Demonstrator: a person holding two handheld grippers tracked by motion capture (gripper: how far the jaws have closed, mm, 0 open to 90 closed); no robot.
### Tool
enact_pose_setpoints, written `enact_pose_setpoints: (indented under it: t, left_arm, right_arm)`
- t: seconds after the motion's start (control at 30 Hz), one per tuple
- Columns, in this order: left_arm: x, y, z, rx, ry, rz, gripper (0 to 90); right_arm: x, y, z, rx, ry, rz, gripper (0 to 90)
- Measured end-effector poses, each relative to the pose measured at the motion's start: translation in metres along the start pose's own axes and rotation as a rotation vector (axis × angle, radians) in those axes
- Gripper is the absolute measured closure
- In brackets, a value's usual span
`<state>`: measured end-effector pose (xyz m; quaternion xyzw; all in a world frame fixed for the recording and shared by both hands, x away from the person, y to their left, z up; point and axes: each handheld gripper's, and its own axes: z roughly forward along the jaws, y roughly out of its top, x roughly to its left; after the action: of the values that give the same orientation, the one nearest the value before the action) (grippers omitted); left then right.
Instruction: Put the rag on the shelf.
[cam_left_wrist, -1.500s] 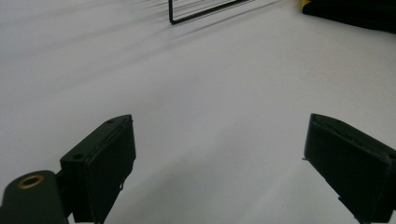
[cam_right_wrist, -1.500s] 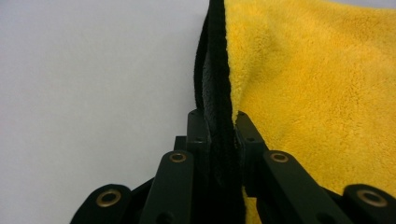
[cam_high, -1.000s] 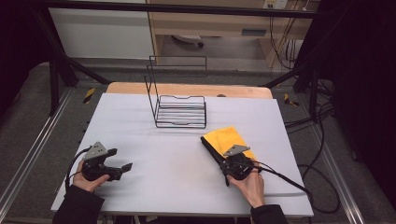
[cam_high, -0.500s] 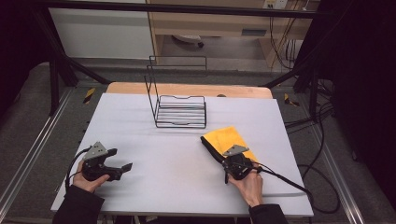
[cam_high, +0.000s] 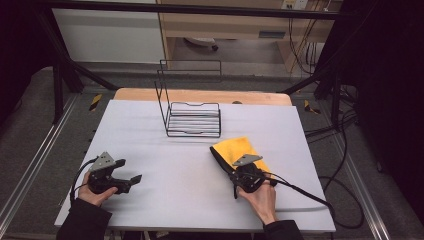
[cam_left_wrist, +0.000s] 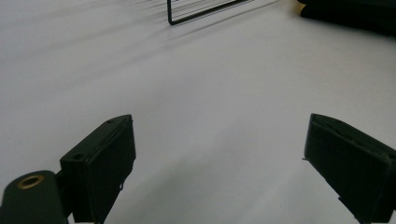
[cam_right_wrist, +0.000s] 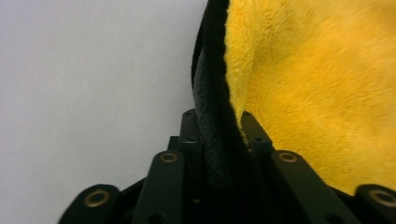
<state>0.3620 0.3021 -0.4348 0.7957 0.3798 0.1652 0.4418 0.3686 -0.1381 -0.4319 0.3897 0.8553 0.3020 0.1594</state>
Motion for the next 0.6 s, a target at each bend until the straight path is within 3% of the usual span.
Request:
enact_pose_setpoints:
  t: [0.03, 0.13, 0.2, 0.27, 0.33, 0.4, 0.5, 0.6]
  left_arm:
    - [0.000, 0.000, 0.000, 0.000, 0.000, 0.000, 8.7]
    - [0.001, 0.000, 0.000, 0.001, 0.000, -0.002, 8.8]
    - [0.001, 0.000, 0.000, 0.003, -0.001, 0.000, 8.8]
    - [0.000, 0.000, 0.000, 0.002, -0.002, 0.001, 8.8]
    - [0.000, 0.000, 0.001, 0.004, -0.001, 0.003, 8.7]
    - [0.000, 0.000, 0.001, 0.007, -0.001, 0.005, 8.7]
    - [0.000, 0.000, 0.001, 0.007, -0.001, 0.005, 8.8]
    - [0.000, 0.000, 0.002, 0.009, -0.001, 0.002, 8.8]
  right_arm:
    - [0.000, 0.000, 0.000, 0.000, 0.000, 0.000, 73.7]
    - [0.000, -0.002, -0.004, -0.026, 0.028, -0.042, 52.6]
    - [-0.005, -0.002, -0.016, -0.092, 0.030, -0.039, 43.5]
    - [-0.014, -0.003, -0.028, -0.149, 0.039, -0.005, 37.1]
    - [-0.028, -0.008, -0.040, -0.187, 0.042, 0.040, 39.8]
    - [-0.044, -0.016, -0.048, -0.205, 0.005, 0.076, 41.9]
    - [-0.066, -0.032, -0.050, -0.189, -0.009, 0.145, 44.5]
    - [-0.077, -0.045, -0.045, -0.129, -0.034, 0.142, 46.9]
